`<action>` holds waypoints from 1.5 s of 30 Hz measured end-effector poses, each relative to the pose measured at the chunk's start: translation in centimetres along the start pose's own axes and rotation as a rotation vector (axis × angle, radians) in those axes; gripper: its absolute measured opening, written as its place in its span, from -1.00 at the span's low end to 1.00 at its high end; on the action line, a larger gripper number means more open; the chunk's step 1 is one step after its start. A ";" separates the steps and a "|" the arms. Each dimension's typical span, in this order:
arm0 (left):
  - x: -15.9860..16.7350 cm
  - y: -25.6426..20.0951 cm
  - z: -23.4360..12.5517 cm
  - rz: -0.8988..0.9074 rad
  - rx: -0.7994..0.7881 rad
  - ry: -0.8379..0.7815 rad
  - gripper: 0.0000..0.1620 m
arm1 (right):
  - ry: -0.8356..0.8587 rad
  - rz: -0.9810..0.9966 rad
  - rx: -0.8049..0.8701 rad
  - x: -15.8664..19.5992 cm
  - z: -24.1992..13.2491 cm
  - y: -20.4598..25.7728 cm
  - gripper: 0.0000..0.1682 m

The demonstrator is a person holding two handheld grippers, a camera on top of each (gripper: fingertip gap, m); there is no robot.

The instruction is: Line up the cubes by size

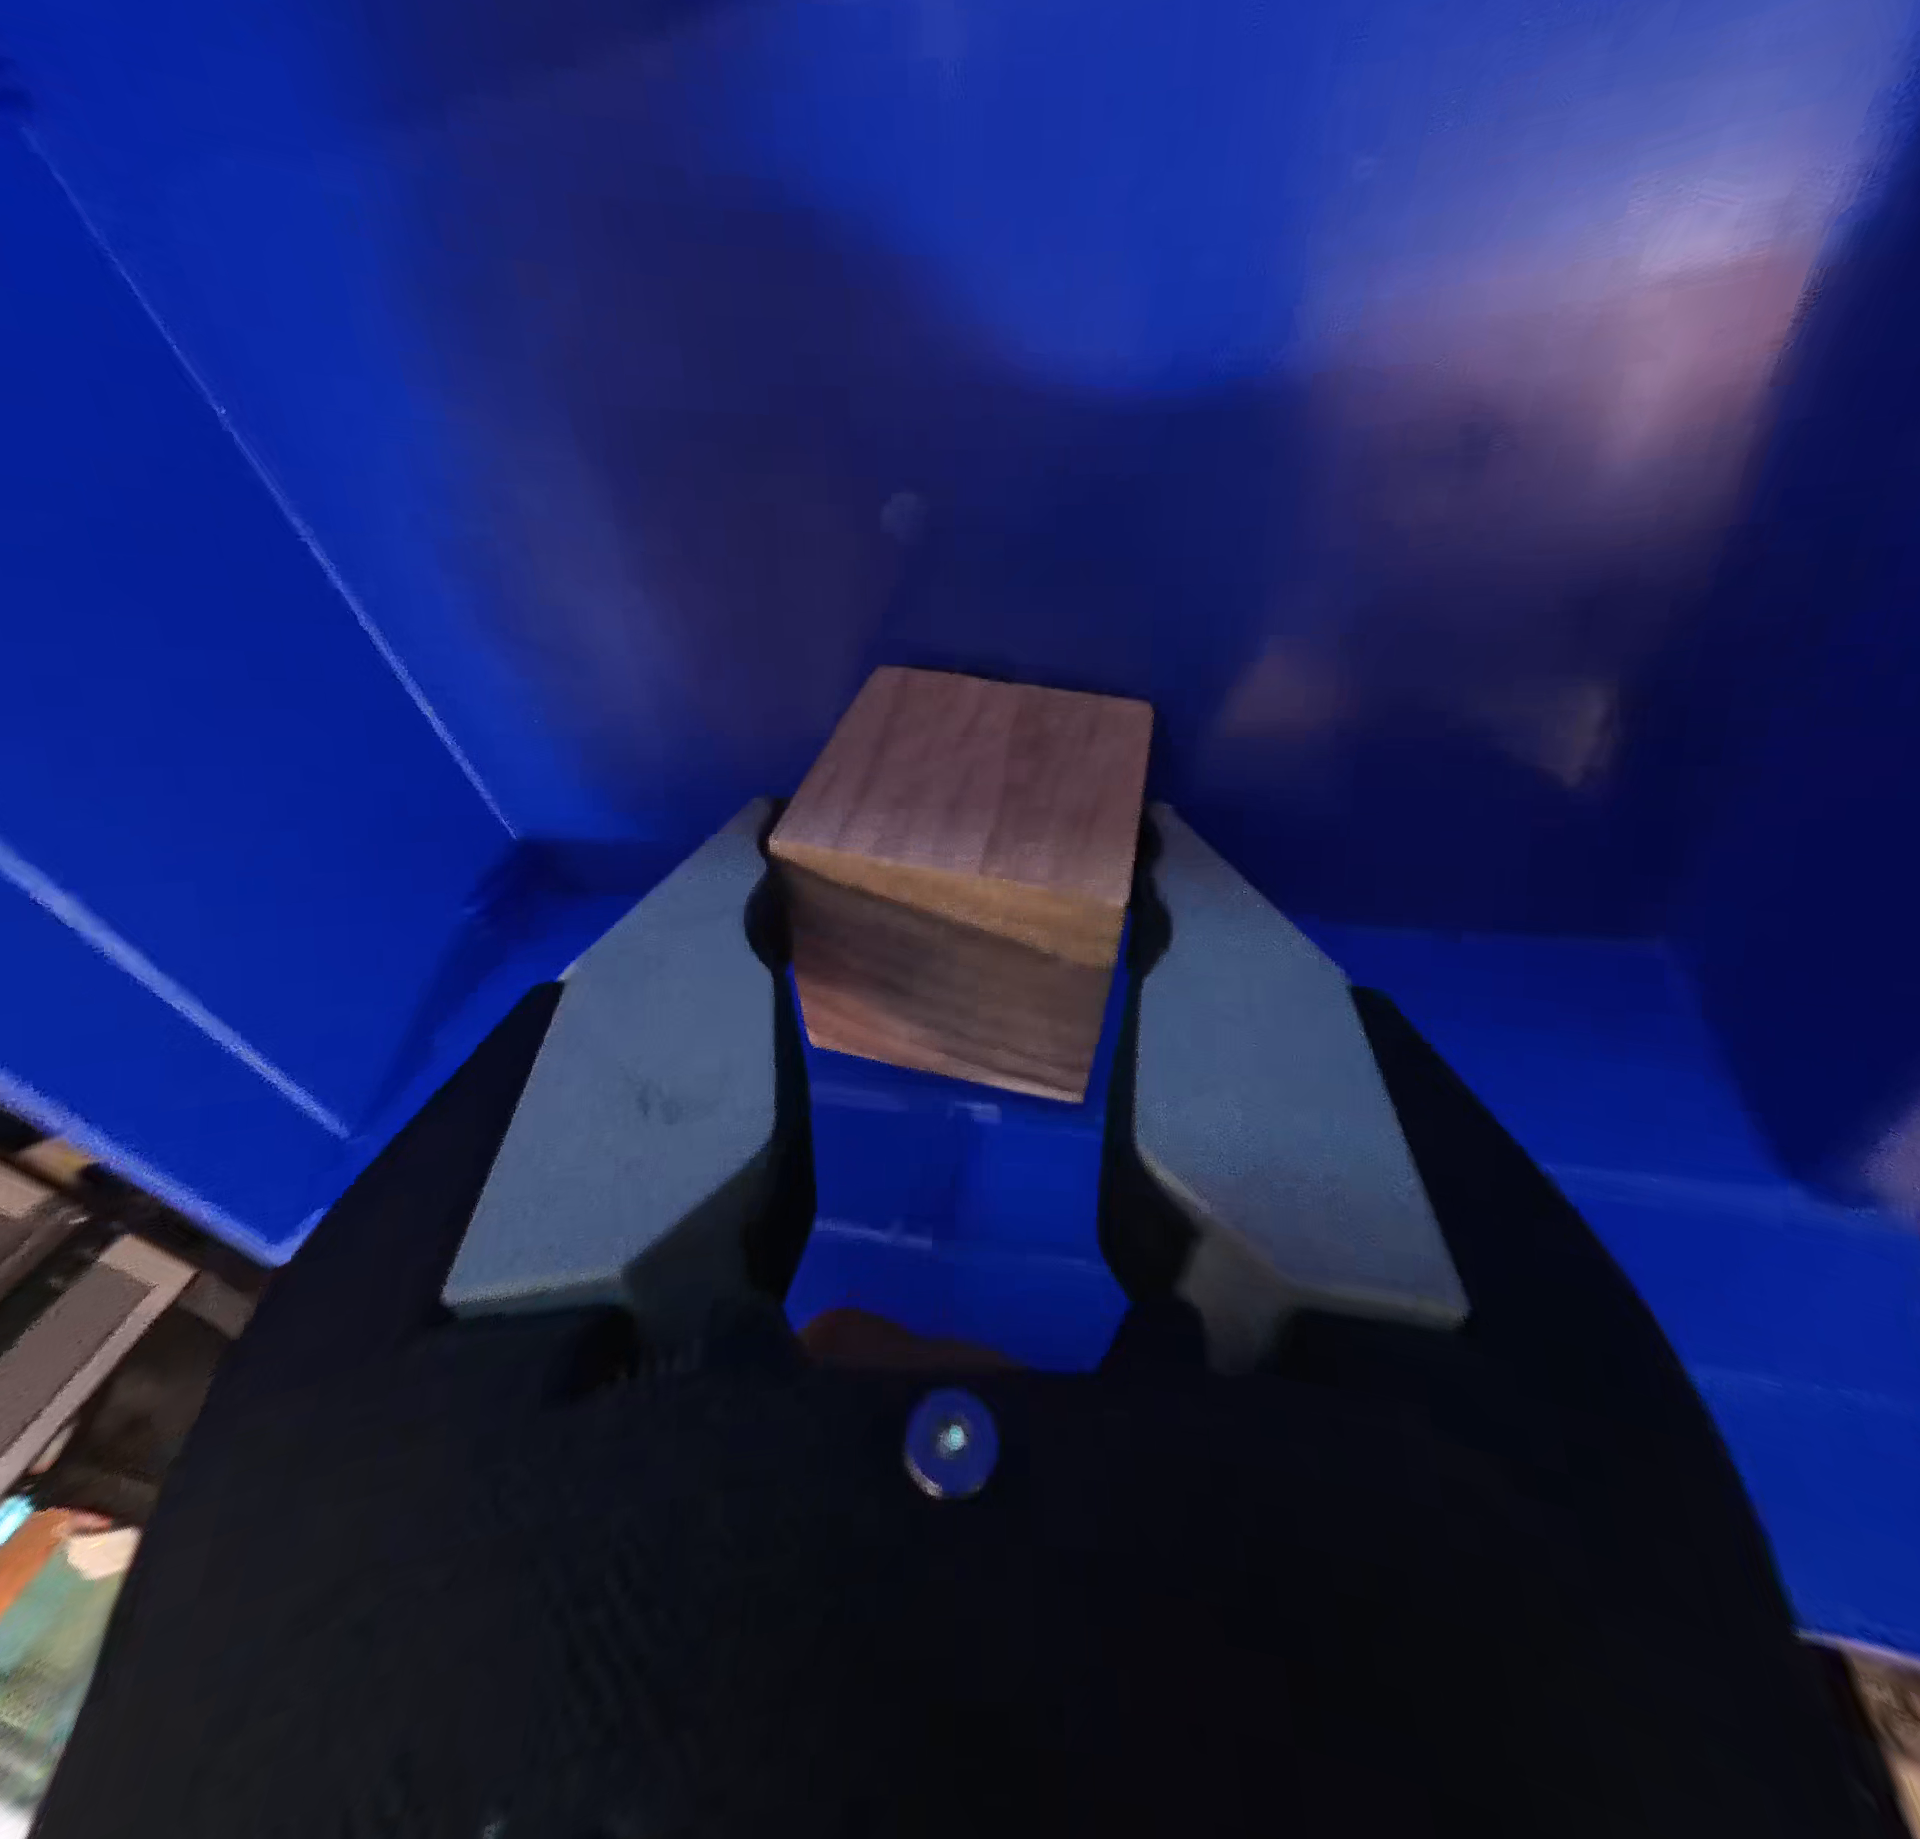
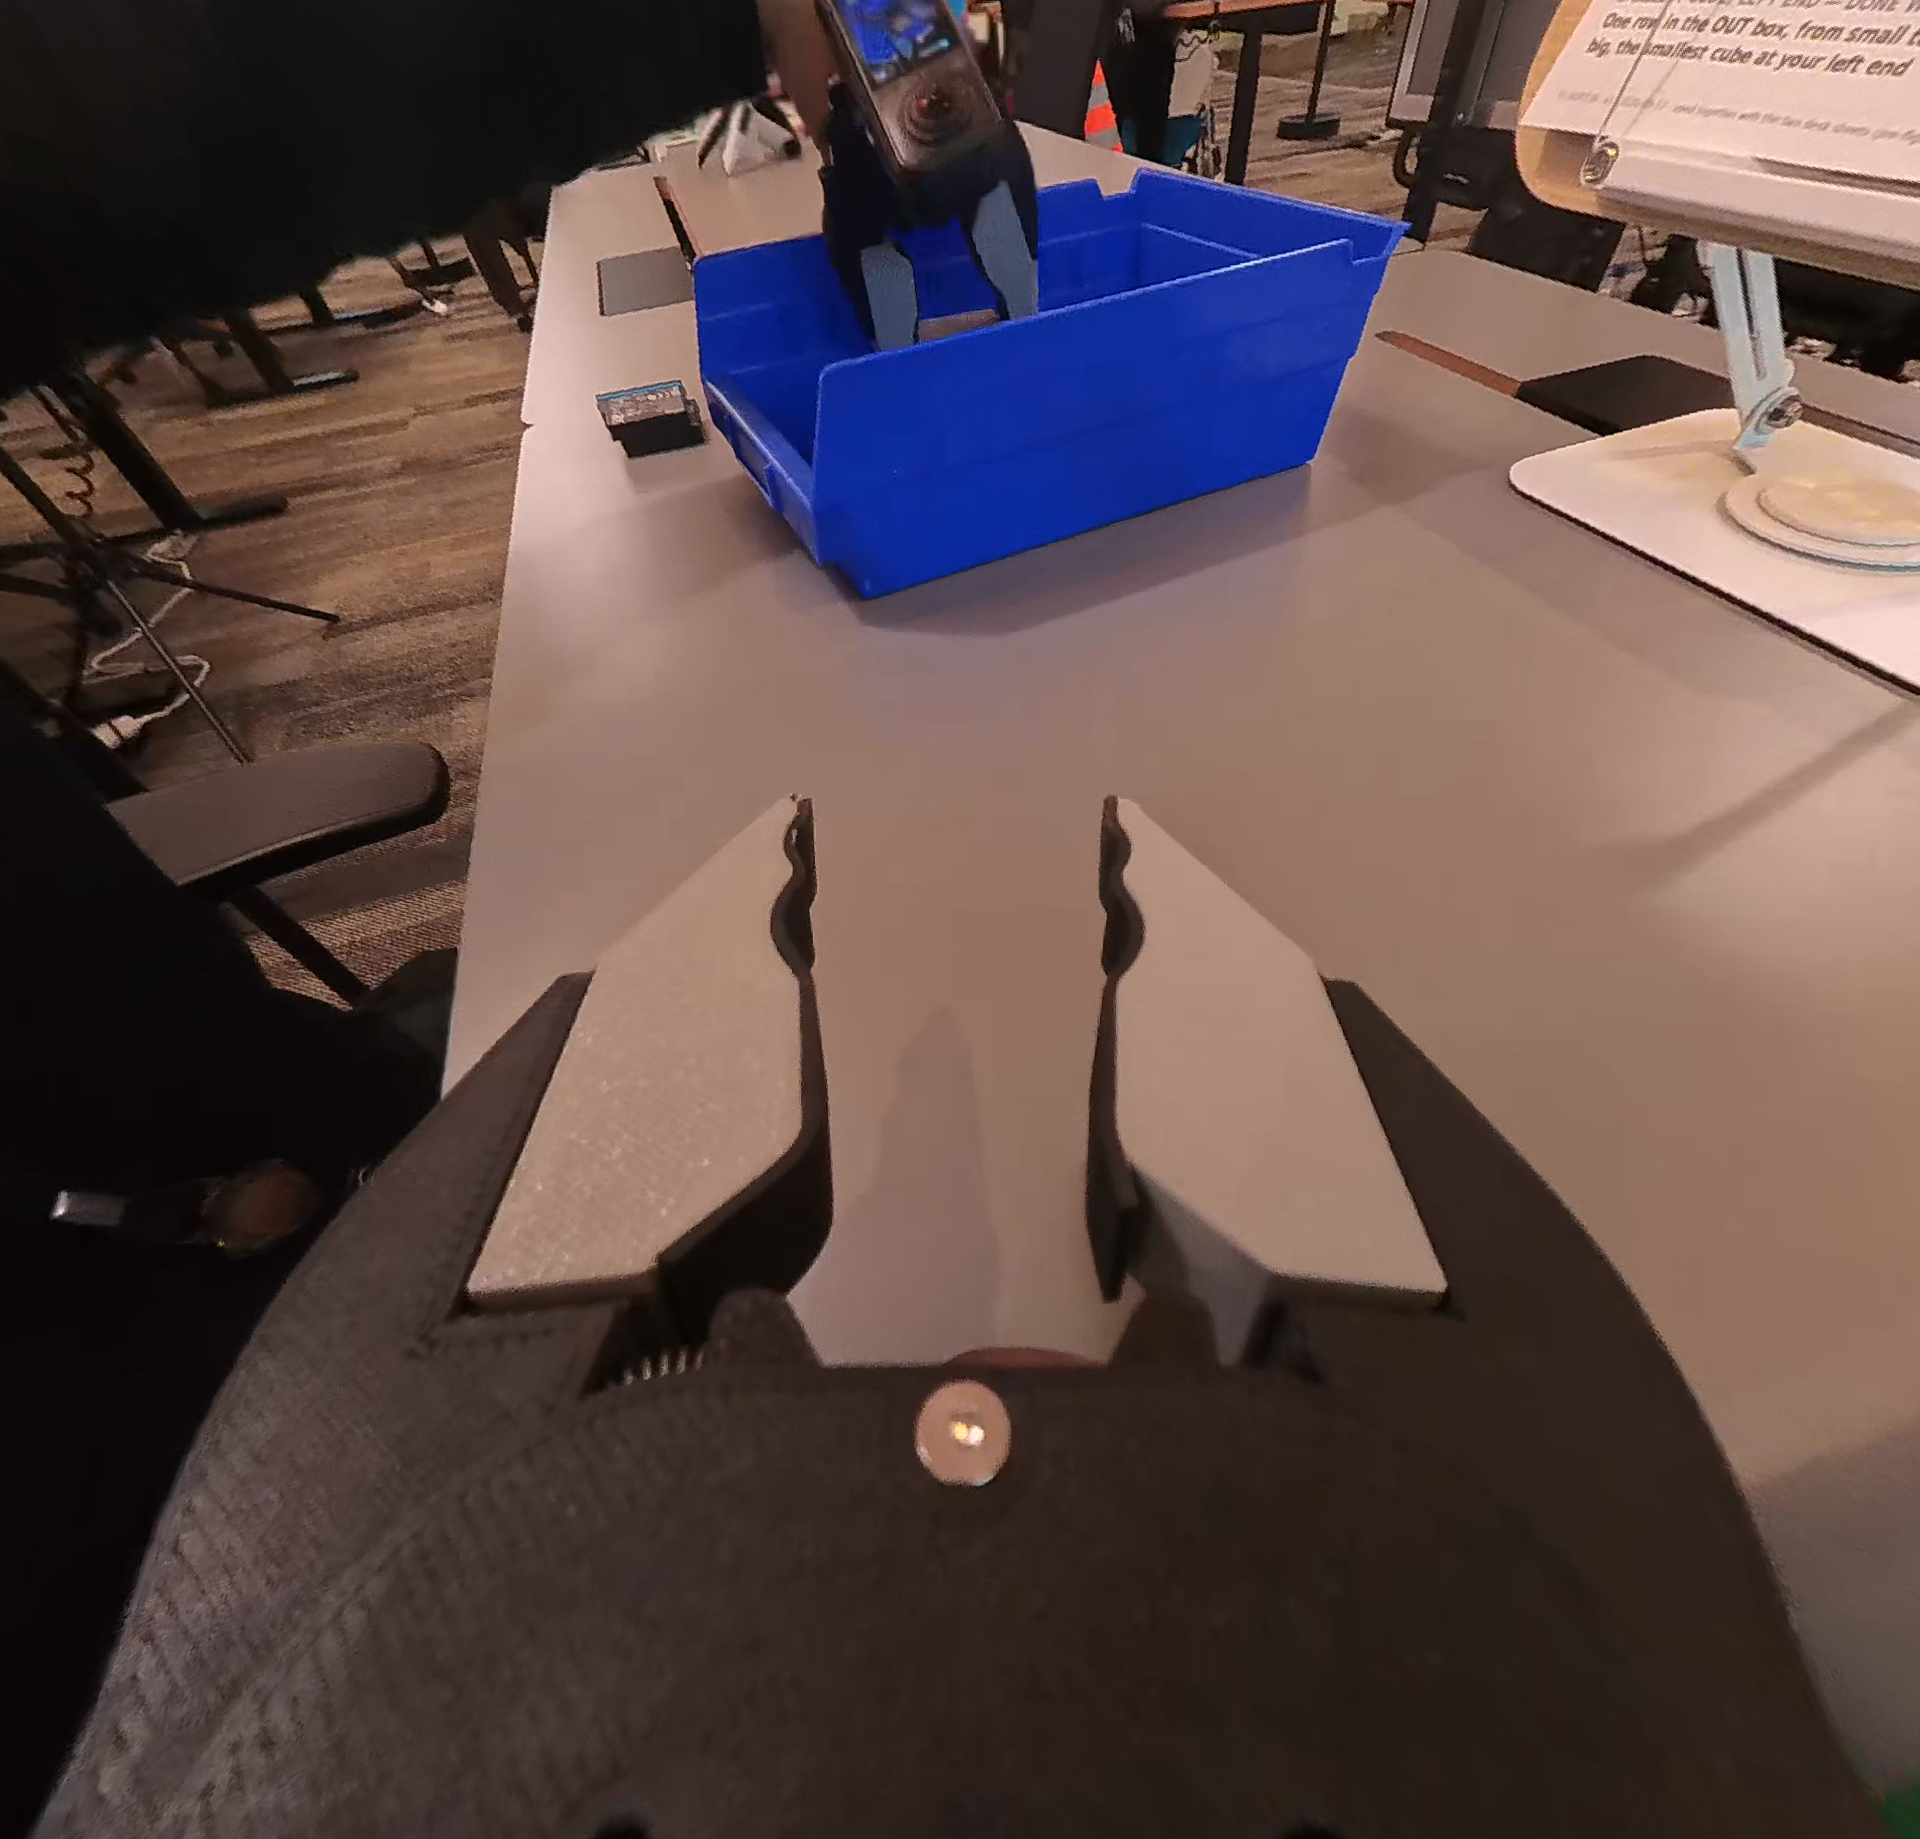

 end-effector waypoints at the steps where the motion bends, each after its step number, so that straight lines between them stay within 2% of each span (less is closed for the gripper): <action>1: -0.5 0.2 -0.8 0.005 -0.046 -0.033 -0.20 | -0.007 0.007 -0.009 -0.1 0.0 0.1 -0.38; 3: -2.4 0.5 -3.3 0.003 -0.167 -0.148 -0.21 | -0.021 0.016 -0.024 -0.3 -0.1 0.3 -0.37; 6: -7.2 0.1 -9.3 0.043 -0.429 -0.390 -0.21 | -0.048 0.038 -0.072 -0.7 0.0 0.9 -0.36; 9: -13.8 -3.4 -15.5 0.134 -0.613 -0.681 -0.21 | -0.113 0.126 -0.184 -2.2 0.2 2.4 -0.28; 12: -19.8 -7.4 -19.4 0.239 -0.748 -0.866 -0.22 | -0.201 0.274 -0.344 -5.1 0.5 4.7 -0.12; 15: -24.5 -10.4 -21.8 0.297 -0.843 -1.016 -0.22 | -0.252 0.364 -0.427 -7.8 1.0 6.5 -0.08; 18: -28.3 -13.0 -22.9 0.326 -0.835 -1.158 -0.22 | -0.261 0.344 -0.414 -8.9 2.0 7.4 0.00; 20: -30.2 -14.0 -23.0 0.344 -0.847 -1.195 -0.22 | -0.245 0.341 -0.457 -9.1 2.6 8.6 0.00; 21: -31.0 -14.3 -23.1 0.349 -0.858 -1.206 -0.21 | -0.229 0.345 -0.478 -8.9 2.9 9.2 -0.10; 22: -31.7 -14.7 -23.0 0.354 -0.848 -1.223 -0.21 | -0.221 0.338 -0.512 -8.7 2.9 9.8 -0.31; 25: -32.6 -15.1 -22.8 0.309 -0.827 -1.255 -0.23 | -0.238 0.375 -0.515 -8.3 2.2 9.9 -0.32; 29: -32.1 -15.9 -21.4 0.201 -0.771 -1.260 -0.28 | -0.210 0.336 -0.403 -7.5 0.5 9.2 -0.33; 33: -28.3 -17.5 -20.4 0.024 -0.709 -1.329 -0.57 | -0.140 0.106 -0.225 -8.6 -6.4 6.2 -0.33; 34: -27.2 -17.9 -19.6 -0.029 -0.691 -1.329 -0.66 | -0.077 0.027 -0.139 -8.8 -8.6 4.4 -0.33; 37: -23.9 -18.6 -16.7 -0.196 -0.657 -1.282 -0.77 | 0.183 -0.228 0.178 -8.5 -15.1 -2.4 -0.33; 39: -22.3 -19.0 -14.8 -0.284 -0.663 -1.253 -0.79 | 0.409 -0.350 0.291 -7.1 -18.4 -6.6 -0.33; 42: -21.7 -19.8 -12.8 -0.347 -0.653 -1.254 -0.76 | 0.737 -0.377 0.292 -3.2 -21.0 -11.2 -0.32; 45: -22.3 -20.0 -11.9 -0.353 -0.637 -1.250 -0.76 | 0.954 -0.312 0.236 0.5 -21.8 -14.5 -0.32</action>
Point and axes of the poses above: each gripper's, where its closed fingertips meet, z out along the fingers, x out of its underside, y = z × x across the jaws, the point moved 3 cm from there along -z, back along the fingers, and after that the axes turned 5 degrees about -y, right-handed, at the moved point
